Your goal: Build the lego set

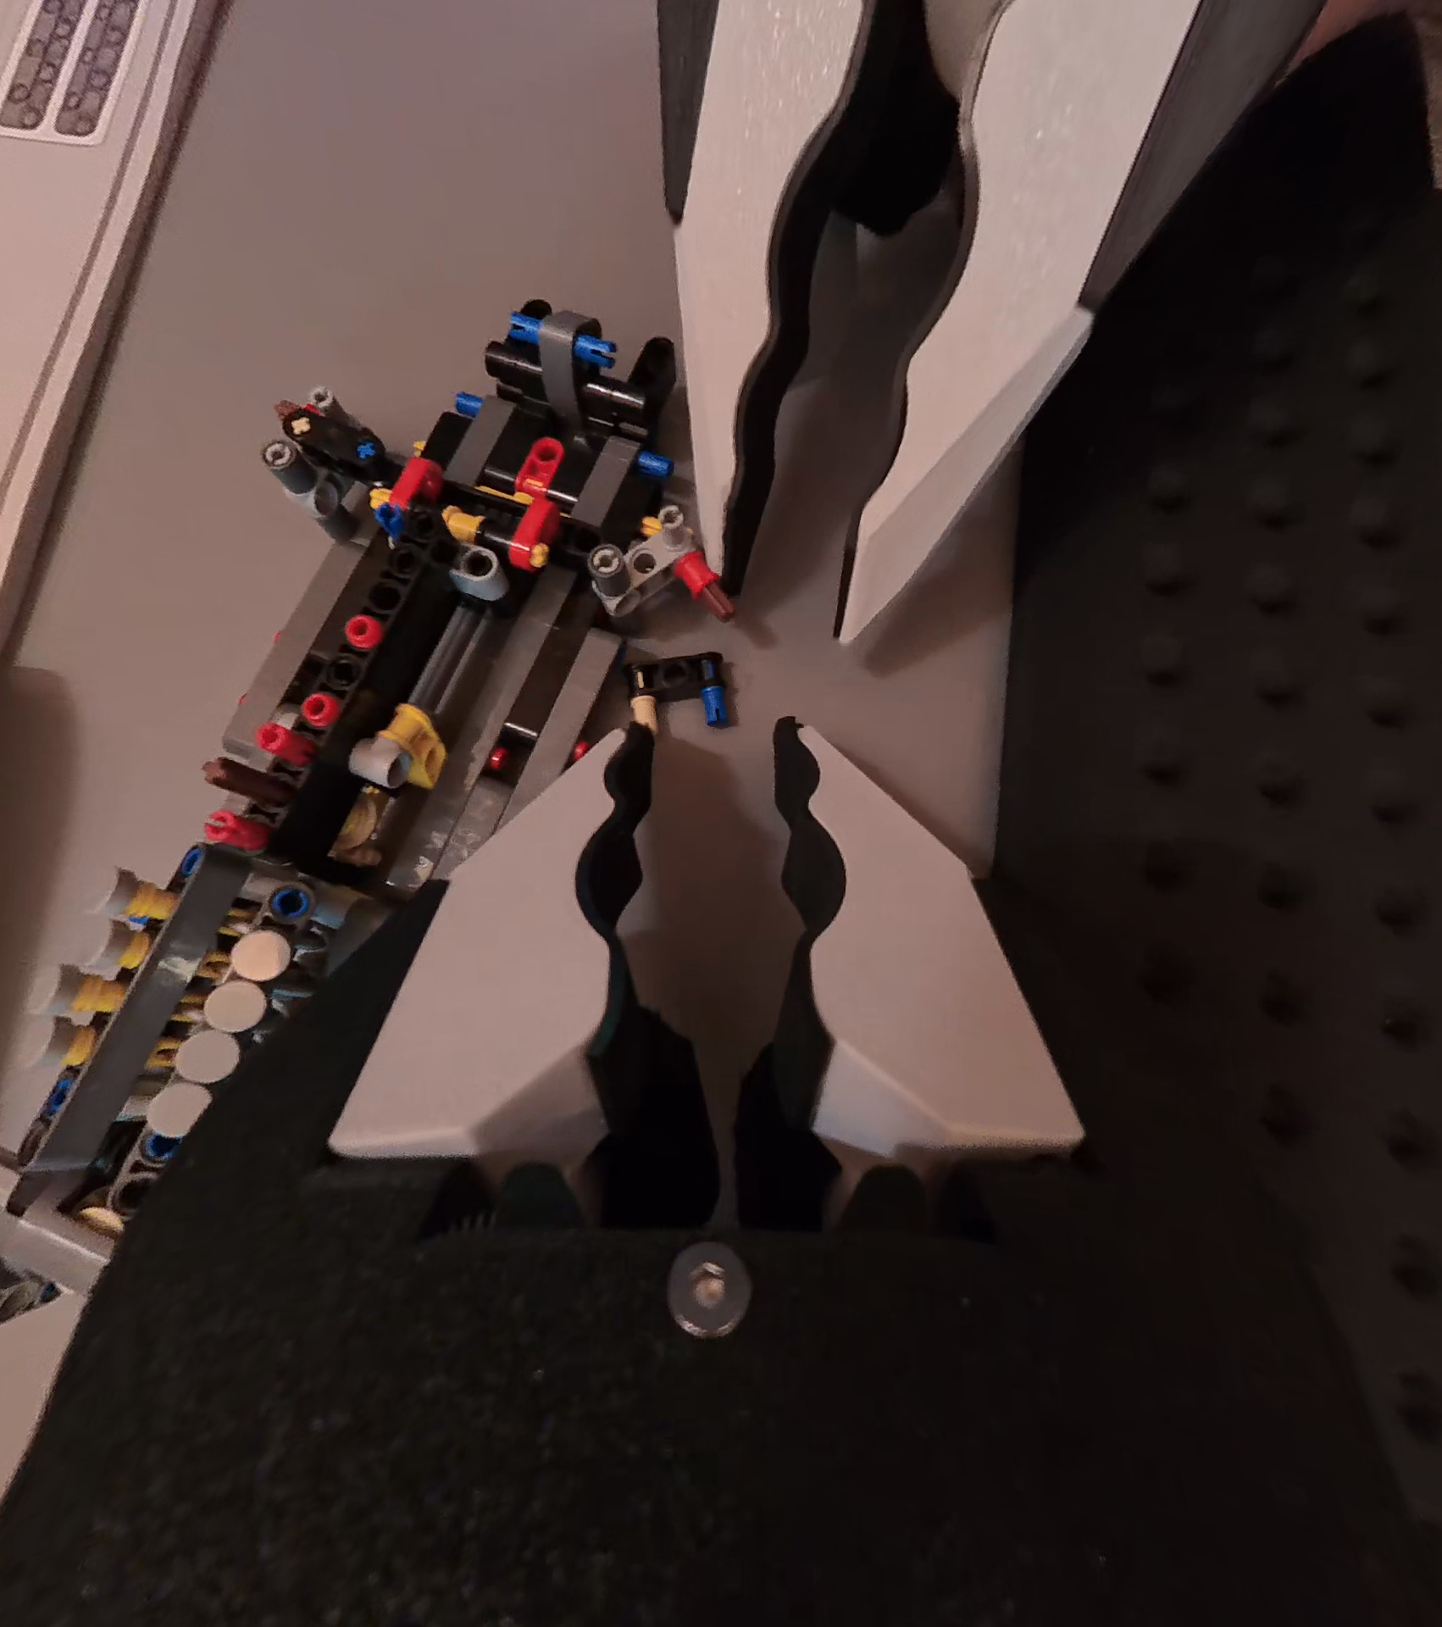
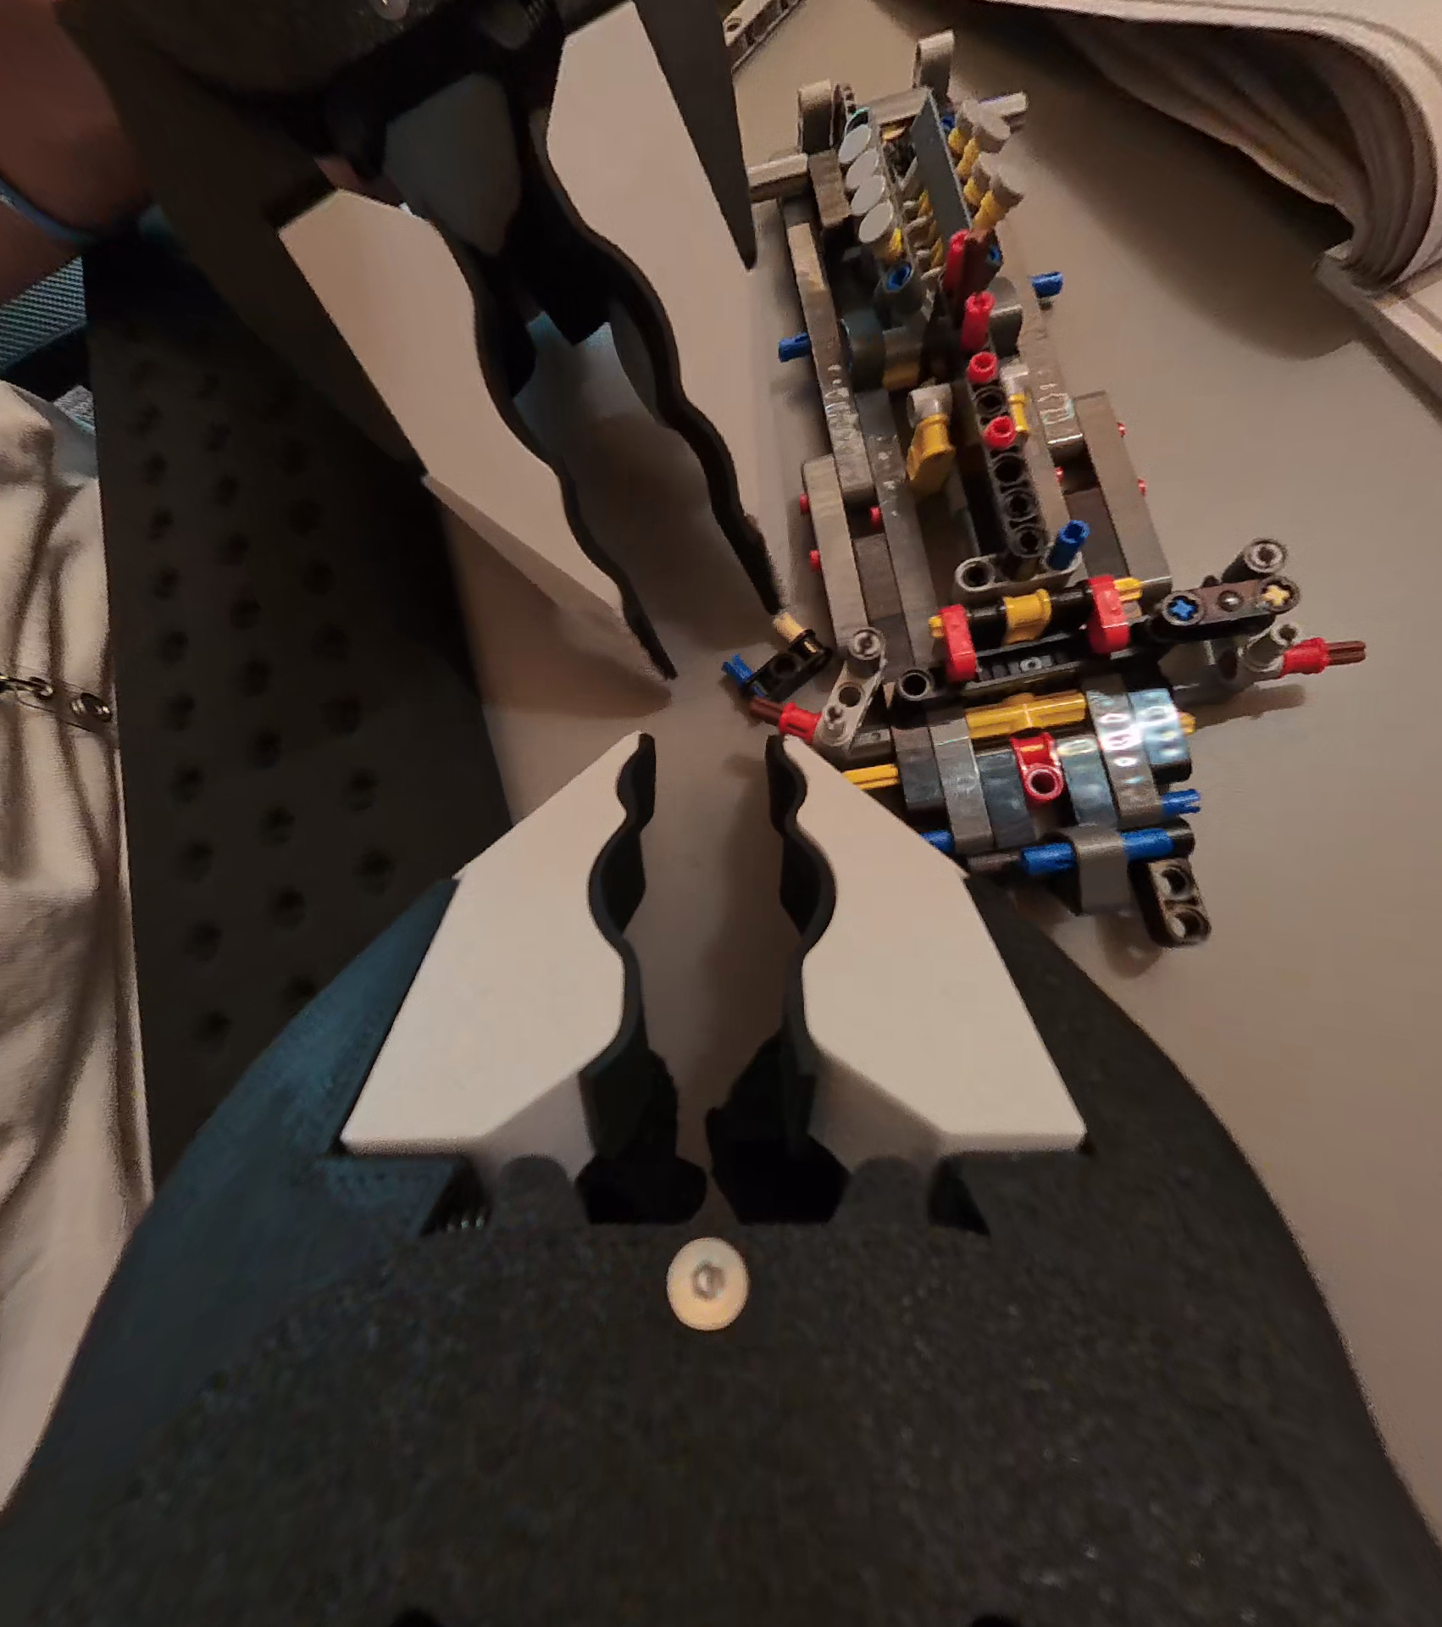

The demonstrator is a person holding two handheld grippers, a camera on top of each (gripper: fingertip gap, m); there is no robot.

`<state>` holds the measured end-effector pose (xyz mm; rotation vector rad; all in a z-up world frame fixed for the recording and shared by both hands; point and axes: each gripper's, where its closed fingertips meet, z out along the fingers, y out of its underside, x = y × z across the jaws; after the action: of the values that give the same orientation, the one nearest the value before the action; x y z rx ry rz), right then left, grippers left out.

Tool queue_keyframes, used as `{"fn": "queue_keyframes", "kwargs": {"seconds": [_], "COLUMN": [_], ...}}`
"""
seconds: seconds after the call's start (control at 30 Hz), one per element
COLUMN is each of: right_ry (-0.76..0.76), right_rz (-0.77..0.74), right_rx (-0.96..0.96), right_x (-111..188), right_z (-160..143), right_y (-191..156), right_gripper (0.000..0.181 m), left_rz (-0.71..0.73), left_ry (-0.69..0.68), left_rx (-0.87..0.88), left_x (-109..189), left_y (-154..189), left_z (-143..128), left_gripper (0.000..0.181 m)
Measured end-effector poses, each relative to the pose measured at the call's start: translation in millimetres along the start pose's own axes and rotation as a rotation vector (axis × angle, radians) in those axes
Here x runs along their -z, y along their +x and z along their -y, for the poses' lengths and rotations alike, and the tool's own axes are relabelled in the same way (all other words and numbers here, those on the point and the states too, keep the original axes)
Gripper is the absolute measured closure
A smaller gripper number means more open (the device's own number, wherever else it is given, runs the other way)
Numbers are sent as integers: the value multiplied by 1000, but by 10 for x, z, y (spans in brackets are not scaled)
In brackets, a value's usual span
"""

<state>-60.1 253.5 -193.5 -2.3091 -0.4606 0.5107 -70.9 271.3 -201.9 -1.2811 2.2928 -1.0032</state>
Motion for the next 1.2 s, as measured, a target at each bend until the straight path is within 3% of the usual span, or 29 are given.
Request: {"fn": "queue_keyframes", "kwargs": {"seconds": [0.17,0.43,0.7,1.03,1.2], "right_ry": [18,20,1,-42,-68], "right_rz": [-35,-16,-48,-48,18], "right_rx": [-29,-25,-8,15,26], "right_x": [124,32,128,-65,-126], "right_z": [4,4,-3,-67,-62], "right_y": [116,84,149,4,-136], "right_gripper": [157,157,157,157,161], "left_rz": [10,24,21,6,15], "left_ry": [5,9,55,31,31], "left_rx": [0,53,59,41,35], "left_x": [-56,-100,-22,-128,-123], "left_y": [46,80,45,42,67], "left_z": [16,61,92,68,55], "left_gripper": [155,158,158,150,162]}}
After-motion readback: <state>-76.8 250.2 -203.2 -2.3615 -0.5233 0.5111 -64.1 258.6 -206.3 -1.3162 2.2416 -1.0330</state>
